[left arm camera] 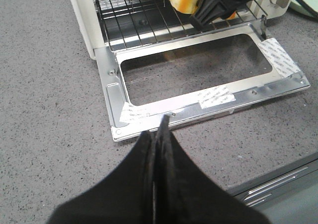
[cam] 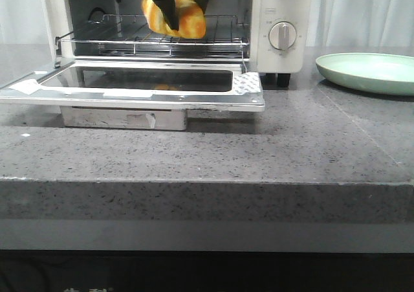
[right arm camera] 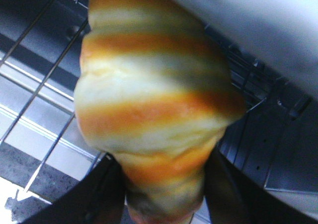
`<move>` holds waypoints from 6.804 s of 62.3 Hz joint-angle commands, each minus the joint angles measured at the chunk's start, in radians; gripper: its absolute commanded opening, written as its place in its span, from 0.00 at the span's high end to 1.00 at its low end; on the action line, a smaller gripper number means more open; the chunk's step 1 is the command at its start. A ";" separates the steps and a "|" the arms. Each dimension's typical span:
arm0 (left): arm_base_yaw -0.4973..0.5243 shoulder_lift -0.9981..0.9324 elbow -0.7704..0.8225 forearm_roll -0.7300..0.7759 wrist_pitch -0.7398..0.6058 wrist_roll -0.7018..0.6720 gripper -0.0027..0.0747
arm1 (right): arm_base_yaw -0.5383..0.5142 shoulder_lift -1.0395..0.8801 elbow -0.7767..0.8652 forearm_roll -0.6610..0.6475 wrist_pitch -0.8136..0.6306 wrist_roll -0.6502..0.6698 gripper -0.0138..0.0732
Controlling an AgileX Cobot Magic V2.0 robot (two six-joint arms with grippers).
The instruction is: Put bread in oven
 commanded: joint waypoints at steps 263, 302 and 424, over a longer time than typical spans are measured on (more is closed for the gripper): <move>0.387 -0.583 0.710 -0.290 -0.668 -0.009 0.99 | -0.334 -1.643 1.407 0.490 -0.231 -0.209 0.98; 0.503 -0.763 0.970 -0.233 -0.878 0.025 0.99 | -0.334 -1.644 1.407 0.490 -0.229 -0.209 0.98; 0.503 -0.763 0.970 -0.242 -0.883 0.151 0.99 | -0.671 -2.036 1.969 0.569 -0.823 -0.210 0.97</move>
